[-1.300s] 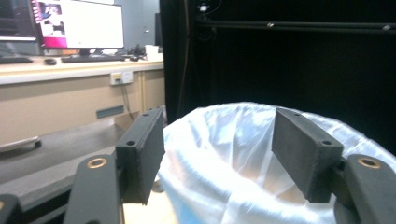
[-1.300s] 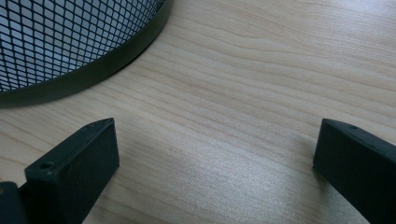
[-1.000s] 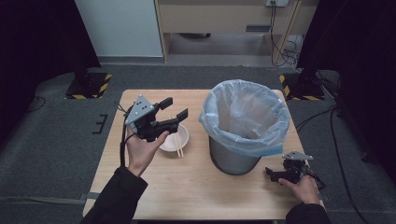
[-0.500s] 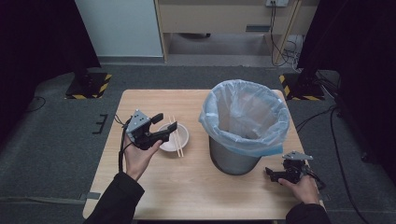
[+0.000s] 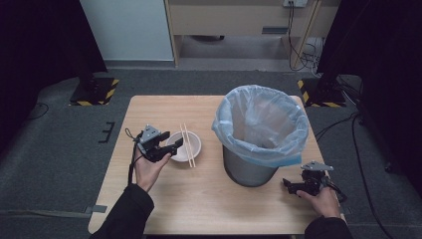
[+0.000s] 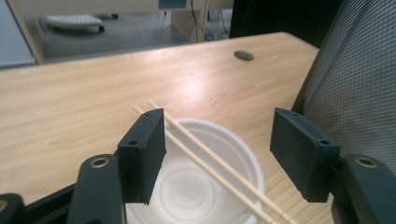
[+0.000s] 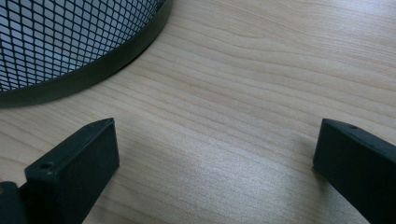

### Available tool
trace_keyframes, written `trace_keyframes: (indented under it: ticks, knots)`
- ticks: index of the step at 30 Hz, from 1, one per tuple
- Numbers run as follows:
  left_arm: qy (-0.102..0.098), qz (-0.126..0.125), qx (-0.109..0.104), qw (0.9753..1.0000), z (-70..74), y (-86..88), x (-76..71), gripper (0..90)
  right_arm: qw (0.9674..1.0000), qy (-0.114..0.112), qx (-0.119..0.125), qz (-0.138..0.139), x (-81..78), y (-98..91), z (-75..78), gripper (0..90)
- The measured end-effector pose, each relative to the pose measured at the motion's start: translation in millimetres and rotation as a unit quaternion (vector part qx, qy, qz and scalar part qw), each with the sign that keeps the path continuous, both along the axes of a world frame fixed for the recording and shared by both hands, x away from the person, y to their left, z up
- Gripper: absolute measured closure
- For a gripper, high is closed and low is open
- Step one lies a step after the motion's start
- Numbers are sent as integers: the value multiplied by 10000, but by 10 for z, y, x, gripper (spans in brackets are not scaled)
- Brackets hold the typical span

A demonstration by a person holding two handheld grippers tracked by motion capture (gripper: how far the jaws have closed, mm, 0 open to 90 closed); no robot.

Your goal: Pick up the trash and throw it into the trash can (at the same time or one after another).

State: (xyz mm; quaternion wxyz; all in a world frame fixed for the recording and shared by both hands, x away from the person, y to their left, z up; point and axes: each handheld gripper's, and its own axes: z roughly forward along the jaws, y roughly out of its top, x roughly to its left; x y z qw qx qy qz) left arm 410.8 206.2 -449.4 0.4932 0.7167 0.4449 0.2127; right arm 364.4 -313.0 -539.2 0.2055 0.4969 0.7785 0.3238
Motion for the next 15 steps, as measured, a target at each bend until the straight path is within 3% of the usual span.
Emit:
trace_keyframes:
  ticks: [6, 15]
  knots:
    - [269, 11, 99, 9996, -156, -49, 76, 378, 10000, -2, -1, 1, 0, 0, 0, 4]
    - [599, -59, 448, 9972, -350, -194, 155, 397, 10000, -1, 0, 1, 0, 0, 0, 4]
